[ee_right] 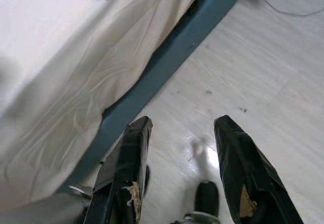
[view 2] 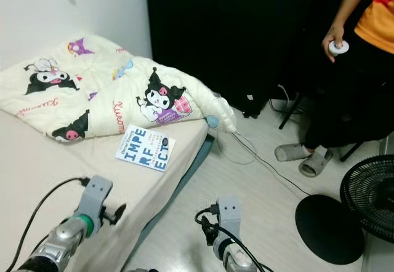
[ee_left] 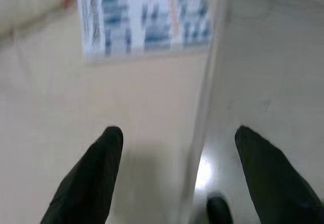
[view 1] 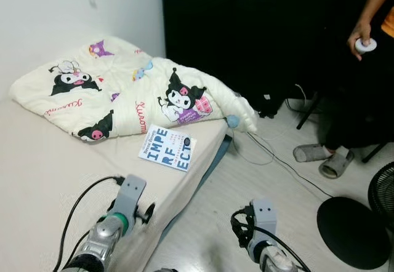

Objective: Clean up the room

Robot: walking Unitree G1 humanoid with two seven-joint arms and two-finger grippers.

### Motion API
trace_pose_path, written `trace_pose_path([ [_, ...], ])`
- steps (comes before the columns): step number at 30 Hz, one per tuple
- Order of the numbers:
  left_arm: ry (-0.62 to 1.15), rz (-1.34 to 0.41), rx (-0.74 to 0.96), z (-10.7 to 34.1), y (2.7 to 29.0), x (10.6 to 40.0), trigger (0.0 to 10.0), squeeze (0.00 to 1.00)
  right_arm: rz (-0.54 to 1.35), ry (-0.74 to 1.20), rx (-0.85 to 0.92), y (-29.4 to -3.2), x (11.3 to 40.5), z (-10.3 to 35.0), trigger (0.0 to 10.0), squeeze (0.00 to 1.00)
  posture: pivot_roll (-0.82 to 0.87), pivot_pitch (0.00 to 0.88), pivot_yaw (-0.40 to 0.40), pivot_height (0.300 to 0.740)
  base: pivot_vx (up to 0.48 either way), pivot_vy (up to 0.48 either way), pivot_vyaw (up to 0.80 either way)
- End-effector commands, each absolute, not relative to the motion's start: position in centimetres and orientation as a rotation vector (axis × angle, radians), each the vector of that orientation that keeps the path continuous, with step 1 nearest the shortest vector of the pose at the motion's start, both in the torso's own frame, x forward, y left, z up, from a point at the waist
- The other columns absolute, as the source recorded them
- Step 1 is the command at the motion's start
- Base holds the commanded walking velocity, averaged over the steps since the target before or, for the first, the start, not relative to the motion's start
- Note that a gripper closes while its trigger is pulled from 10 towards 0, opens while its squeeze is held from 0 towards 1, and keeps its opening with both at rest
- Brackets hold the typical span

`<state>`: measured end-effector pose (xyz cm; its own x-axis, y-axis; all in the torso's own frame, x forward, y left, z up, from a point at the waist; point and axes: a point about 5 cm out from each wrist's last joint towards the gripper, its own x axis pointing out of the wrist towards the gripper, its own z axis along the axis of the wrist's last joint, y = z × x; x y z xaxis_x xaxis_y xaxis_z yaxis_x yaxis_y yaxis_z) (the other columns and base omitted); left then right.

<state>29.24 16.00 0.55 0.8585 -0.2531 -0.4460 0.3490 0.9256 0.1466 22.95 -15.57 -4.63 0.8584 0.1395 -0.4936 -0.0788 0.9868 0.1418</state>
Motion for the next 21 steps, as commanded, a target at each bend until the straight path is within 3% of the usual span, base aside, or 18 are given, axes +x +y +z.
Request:
trace_pose_path([
  [1, 0.436, -0.347, 0.212, 0.5, 15.5, 29.1, 10.0, 0.0, 0.083, 0.541, 0.134, -15.8, 22.4, -5.0, 10.0, 0.0, 0.03, 0.106, 0.091, 0.74, 0.0, 0.0, 0.53],
  [10, 0.403, -0.428, 0.164, 1.4, 12.5, 29.9, 10.0, 0.0, 0.083, 0.532, 0.084, -16.2, 21.1, -5.5, 10.0, 0.0, -0.03, 0.131, 0.1, 0.74, 0.0, 0.0, 0.54],
  [17, 0.403, -0.432, 0.159, 1.5, 12.2, 29.9, 10.0, 0.0, 0.068, 0.544, 0.076, -16.7, 20.8, -5.6, 10.0, 0.0, -0.02, 0.121, 0.091, 0.74, 0.0, 0.0, 0.47],
  [21, 0.389, -0.388, 0.131, 1.7, 12.5, 30.2, 10.0, 0.0, 0.097, 0.555, 0.059, -16.4, 21.2, -5.5, 10.0, 0.0, -0.01, 0.094, 0.033, 0.74, 0.0, 0.0, 0.0],
])
